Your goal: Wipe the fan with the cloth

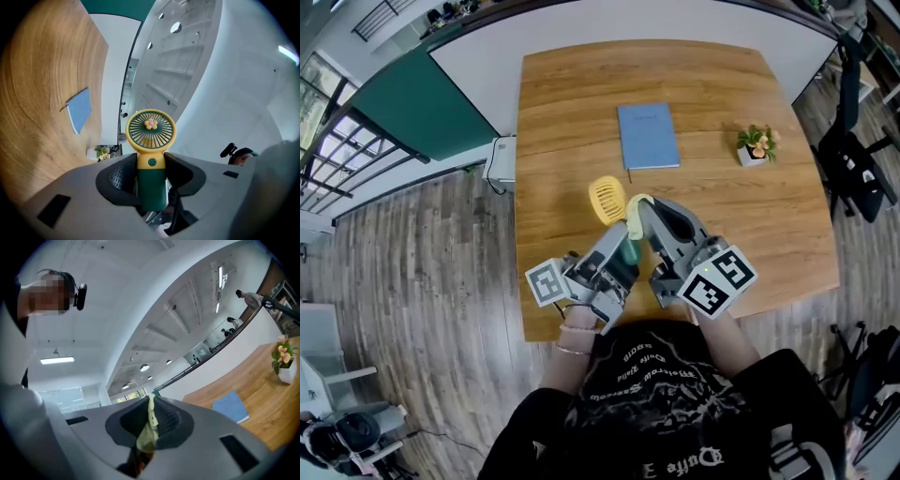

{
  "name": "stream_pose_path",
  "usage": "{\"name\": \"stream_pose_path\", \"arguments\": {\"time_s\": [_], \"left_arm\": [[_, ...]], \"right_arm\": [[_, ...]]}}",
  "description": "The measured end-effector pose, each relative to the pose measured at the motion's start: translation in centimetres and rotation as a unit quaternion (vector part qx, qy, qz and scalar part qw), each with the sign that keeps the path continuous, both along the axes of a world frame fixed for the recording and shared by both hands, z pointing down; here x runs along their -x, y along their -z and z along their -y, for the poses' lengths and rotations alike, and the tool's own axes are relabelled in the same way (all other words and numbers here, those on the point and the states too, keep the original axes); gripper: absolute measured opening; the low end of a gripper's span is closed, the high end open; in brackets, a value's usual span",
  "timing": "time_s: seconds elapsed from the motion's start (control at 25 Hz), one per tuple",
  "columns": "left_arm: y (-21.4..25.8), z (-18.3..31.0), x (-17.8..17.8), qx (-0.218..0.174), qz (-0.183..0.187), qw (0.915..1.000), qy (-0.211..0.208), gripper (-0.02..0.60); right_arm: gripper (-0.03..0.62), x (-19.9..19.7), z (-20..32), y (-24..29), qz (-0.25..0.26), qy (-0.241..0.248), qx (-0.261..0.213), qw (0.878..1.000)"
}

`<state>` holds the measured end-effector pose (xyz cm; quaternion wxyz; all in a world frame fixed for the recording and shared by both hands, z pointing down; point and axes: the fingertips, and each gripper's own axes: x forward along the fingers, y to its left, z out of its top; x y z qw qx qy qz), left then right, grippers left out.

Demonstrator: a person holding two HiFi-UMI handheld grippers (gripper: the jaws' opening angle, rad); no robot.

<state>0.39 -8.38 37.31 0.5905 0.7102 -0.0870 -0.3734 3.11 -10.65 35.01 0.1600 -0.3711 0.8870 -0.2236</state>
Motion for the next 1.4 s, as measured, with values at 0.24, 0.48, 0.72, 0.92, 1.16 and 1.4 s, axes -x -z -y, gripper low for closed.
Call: {"name": "stream_pose_path", "arguments": {"time_s": [0.24,0.48,0.72,0.92,1.16,1.4], "left_arm": [[0.0,-0.7,-0.6,0.0,0.004,0.9998,-0.017,0.198],[1.2,-2.8,-1.8,-0.034,0.015,0.9957,-0.084,0.199],[-0.6,-3.5,-3.4,-0.063,0.129,0.9832,-0.113,0.199],[-0.1,-4.2,-4.0,-0.114,0.189,0.9651,-0.141,0.199],[-0.2,-5.2,-4.8,-0.178,0.261,0.9299,-0.189,0.199],[0.4,-5.9,-4.6,-0.237,0.281,0.9055,-0.212,0.199]], "right_arm": [[0.032,1.1,0.1,2.2,-0.069,0.028,-0.063,0.995],[0.032,0.7,1.4,3.8,-0.051,0.016,-0.076,0.996],[0.032,1.1,2.2,3.4,-0.112,0.045,-0.092,0.988],[0.032,0.5,2.9,1.1,-0.13,0.055,-0.05,0.989],[0.032,0.7,2.6,-1.0,-0.14,0.103,-0.017,0.985],[0.031,0.9,0.6,-2.6,-0.152,0.202,0.008,0.967]]}}
